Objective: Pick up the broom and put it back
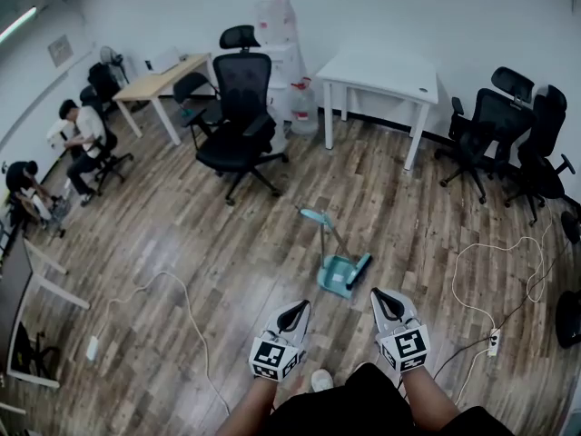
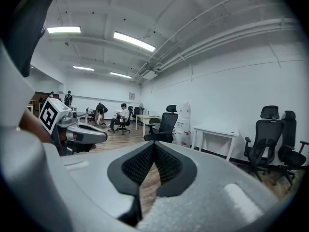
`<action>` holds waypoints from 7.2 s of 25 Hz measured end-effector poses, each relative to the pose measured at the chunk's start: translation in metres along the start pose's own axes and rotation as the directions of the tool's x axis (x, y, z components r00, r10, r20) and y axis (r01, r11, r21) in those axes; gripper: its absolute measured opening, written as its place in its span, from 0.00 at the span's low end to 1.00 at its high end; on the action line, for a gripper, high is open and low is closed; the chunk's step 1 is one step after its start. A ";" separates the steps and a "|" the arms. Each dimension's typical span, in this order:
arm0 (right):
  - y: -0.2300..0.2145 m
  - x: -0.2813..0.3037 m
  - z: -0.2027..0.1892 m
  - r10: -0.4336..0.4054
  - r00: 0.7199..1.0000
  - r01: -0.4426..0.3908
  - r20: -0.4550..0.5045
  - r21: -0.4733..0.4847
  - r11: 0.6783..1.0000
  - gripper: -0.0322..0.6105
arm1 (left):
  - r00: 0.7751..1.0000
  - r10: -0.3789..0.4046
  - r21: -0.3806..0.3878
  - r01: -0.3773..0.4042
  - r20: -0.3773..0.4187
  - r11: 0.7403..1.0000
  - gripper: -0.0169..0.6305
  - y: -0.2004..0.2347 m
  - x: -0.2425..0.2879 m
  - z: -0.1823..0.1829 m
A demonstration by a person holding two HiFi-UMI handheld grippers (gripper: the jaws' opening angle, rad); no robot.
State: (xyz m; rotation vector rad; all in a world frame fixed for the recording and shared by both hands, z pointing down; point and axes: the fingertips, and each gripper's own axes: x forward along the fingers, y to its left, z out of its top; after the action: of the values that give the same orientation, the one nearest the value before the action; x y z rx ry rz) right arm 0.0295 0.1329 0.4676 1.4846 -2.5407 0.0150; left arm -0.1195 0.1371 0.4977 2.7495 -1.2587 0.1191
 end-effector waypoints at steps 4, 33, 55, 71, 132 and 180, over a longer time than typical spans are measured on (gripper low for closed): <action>-0.008 0.013 0.001 0.000 1.000 0.000 0.000 -0.003 1.000 0.05 | 1.000 -0.010 -0.005 0.010 -0.007 1.000 0.05 0.005 0.014 -0.002; -0.127 0.153 -0.011 0.178 0.984 -0.178 -0.014 0.002 0.984 0.05 | 0.992 0.103 0.049 -0.100 -0.069 0.994 0.05 0.068 0.182 0.020; -0.129 0.227 -0.039 0.314 0.946 -0.317 -0.083 -0.026 0.948 0.05 | 0.968 0.223 0.003 -0.224 -0.113 0.975 0.05 0.115 0.197 0.001; -0.104 0.300 -0.112 0.333 0.902 -0.369 -0.275 -0.088 0.925 0.05 | 0.950 0.272 -0.038 -0.281 -0.153 0.959 0.05 0.184 0.212 -0.037; -0.115 0.310 -0.210 0.275 0.844 -0.366 -0.461 -0.120 0.923 0.19 | 0.927 0.296 -0.095 -0.324 -0.232 0.941 0.05 0.173 0.188 -0.076; -0.203 0.204 0.013 0.127 0.992 -0.127 -0.006 -0.058 0.990 0.19 | 0.977 0.185 0.011 -0.185 -0.104 0.983 0.05 0.104 0.235 -0.003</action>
State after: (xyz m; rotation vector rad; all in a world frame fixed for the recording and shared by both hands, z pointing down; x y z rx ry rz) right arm 0.1053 -0.1445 0.4719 1.2985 -2.6060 -0.0386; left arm -0.0452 -0.1064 0.5365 2.5838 -1.4828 0.2769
